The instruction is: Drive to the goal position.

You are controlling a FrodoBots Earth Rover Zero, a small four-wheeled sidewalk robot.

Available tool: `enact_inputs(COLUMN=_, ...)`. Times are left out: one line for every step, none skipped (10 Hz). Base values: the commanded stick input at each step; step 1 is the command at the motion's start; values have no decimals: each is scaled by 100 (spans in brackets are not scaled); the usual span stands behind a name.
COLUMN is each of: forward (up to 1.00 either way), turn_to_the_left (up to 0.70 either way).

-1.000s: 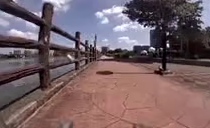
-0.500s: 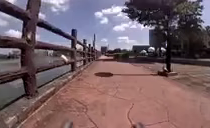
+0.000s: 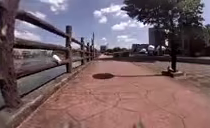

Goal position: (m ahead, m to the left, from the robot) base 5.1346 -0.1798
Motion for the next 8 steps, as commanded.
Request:
enact_inputs(forward=70, turn_to_the_left=0)
enact_inputs(forward=70, turn_to_the_left=0)
enact_inputs(forward=70, turn_to_the_left=0)
enact_inputs(forward=70, turn_to_the_left=0)
enact_inputs(forward=70, turn_to_the_left=0)
enact_inputs(forward=70, turn_to_the_left=0)
enact_inputs(forward=70, turn_to_the_left=0)
enact_inputs(forward=70, turn_to_the_left=0)
